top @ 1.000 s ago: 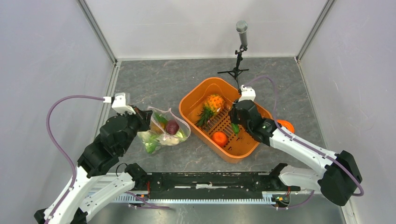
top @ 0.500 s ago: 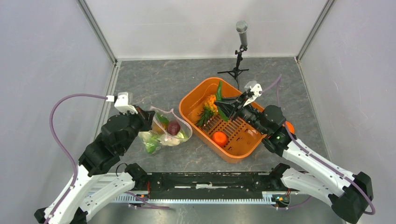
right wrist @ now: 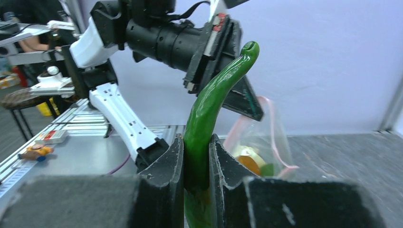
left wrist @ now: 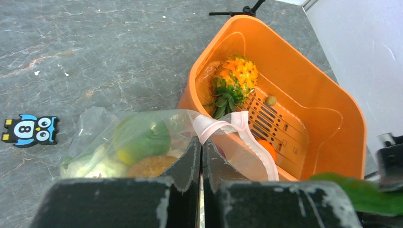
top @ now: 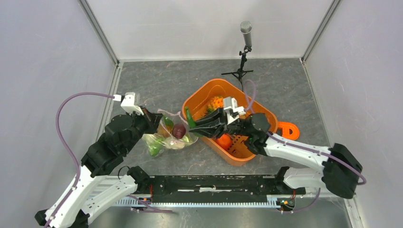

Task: Place the food in the zip-top bag and seal the zipper
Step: Place the fake vegetable in the zipper food storage bag.

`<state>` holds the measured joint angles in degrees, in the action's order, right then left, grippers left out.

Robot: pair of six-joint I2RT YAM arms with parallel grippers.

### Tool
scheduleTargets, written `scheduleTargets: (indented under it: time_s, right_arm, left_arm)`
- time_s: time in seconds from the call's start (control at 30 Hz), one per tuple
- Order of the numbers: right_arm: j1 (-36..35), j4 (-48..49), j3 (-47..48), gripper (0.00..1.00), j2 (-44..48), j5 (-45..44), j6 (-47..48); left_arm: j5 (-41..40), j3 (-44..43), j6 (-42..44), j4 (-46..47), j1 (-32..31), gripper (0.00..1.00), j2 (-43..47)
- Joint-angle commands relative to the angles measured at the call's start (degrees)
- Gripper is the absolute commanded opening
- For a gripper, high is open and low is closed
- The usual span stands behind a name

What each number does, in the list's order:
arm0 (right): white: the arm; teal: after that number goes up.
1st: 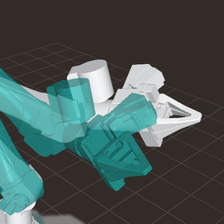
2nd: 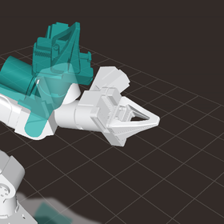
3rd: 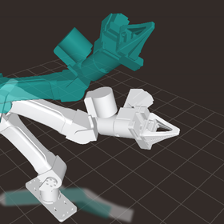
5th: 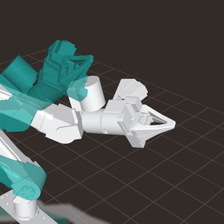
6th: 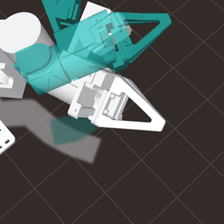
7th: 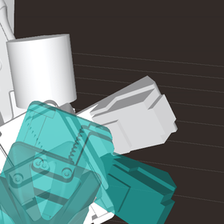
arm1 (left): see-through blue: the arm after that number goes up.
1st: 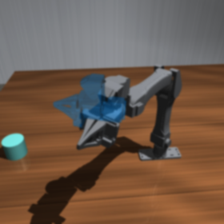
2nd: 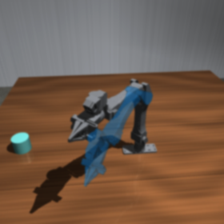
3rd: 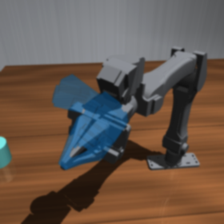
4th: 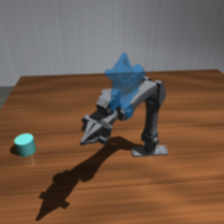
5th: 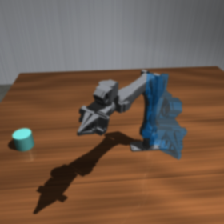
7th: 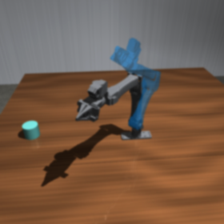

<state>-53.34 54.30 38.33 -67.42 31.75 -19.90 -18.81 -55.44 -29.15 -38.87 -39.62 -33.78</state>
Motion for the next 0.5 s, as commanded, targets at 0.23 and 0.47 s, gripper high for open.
scheduleTargets:
  time_s: [0.23, 0.47]
  right_arm:
    - [-3.19, 26.23, 8.45, 0.0, -14.59, 9.15, -6.35]
    - [-3.21, 2.15, 12.42, 0.0, -20.27, 6.59, 12.11]
  left_arm:
    - [2.98, -3.7, -3.36, 1.52, 0.15, 0.02, 0.15]
    - [2.91, -4.48, -3.65, 1.2, 0.15, 0.02, 1.21]
